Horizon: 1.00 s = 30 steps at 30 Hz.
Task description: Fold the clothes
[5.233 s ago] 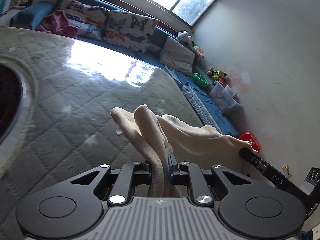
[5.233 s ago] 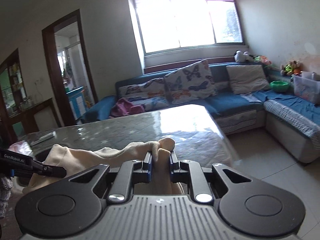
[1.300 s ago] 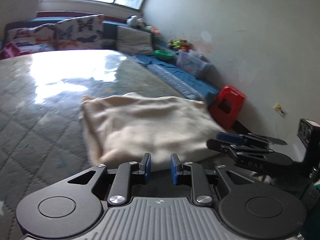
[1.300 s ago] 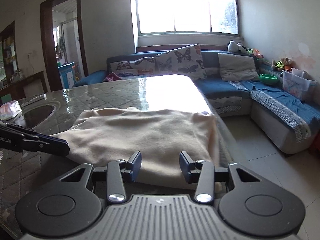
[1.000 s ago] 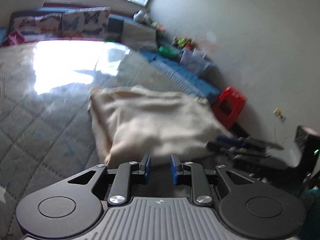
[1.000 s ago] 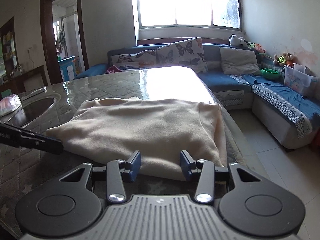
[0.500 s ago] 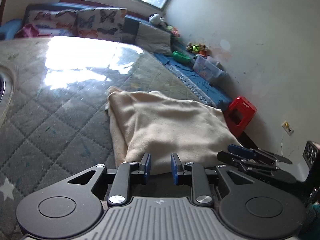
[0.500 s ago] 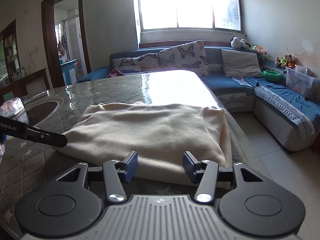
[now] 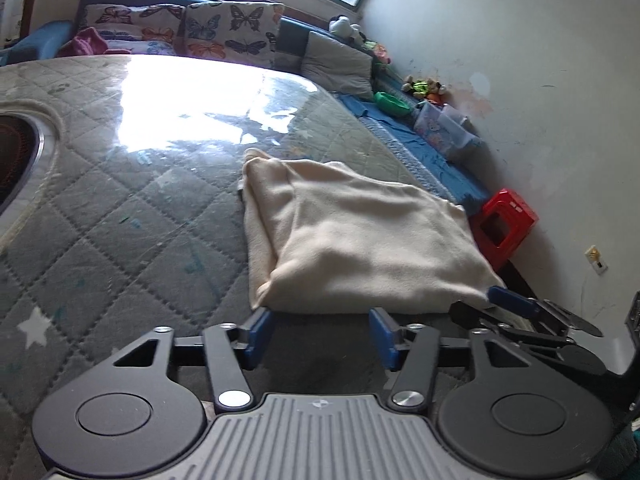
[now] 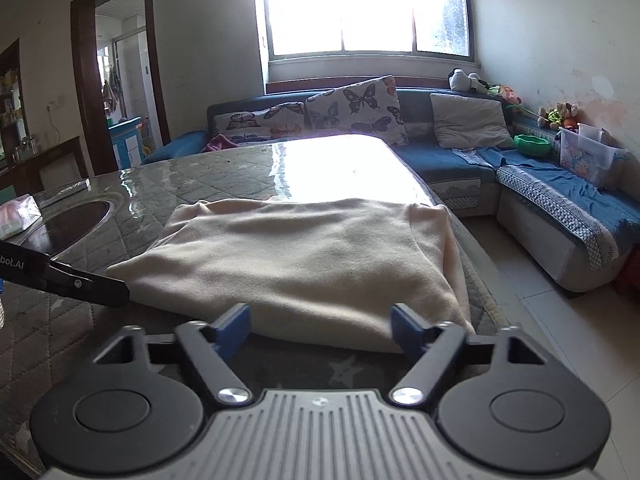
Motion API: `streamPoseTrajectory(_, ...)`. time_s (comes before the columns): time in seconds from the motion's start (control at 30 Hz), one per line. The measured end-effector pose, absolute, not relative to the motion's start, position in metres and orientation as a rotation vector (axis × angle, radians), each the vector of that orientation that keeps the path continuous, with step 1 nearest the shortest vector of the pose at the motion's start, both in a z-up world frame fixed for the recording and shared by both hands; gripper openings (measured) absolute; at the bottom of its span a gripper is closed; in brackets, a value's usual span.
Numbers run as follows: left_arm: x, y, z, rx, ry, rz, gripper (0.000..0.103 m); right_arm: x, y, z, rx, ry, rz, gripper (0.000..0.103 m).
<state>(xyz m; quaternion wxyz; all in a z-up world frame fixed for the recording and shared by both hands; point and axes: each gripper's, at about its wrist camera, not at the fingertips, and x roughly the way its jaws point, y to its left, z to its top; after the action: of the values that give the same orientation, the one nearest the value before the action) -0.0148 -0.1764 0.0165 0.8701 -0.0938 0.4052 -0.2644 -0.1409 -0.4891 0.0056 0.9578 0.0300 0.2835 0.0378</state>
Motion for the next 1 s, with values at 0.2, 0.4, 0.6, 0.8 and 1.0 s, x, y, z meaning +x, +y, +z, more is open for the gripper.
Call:
streamPoseTrajectory(0.2, -0.024, -0.173, 0.019, -0.154, 0.83, -0.519, 0.072, -0.147, -0.482, 0.008, 0.078, 0.583, 0.061, 0.09)
streamPoseTrajectory(0.4, -0.033, -0.17, 0.022, -0.123, 0.808, -0.495, 0.085, -0.153, -0.475, 0.01, 0.078, 0.58, 0.05, 0.102)
streamPoseTrajectory(0.6, -0.042, -0.17, 0.028, -0.081, 0.768, -0.473, 0.094, -0.157, -0.467, 0.013, 0.075, 0.572, 0.043, 0.103)
streamPoseTrajectory(0.8, -0.05, -0.17, 0.033, -0.038, 0.726, -0.449, 0.103, -0.161, -0.462, 0.016, 0.06, 0.566, 0.035, 0.103)
streamPoseTrajectory(1.0, -0.054, -0.169, 0.035, -0.016, 0.716, -0.434, 0.103, -0.163, -0.459, 0.015, 0.051, 0.577, 0.016, 0.103)
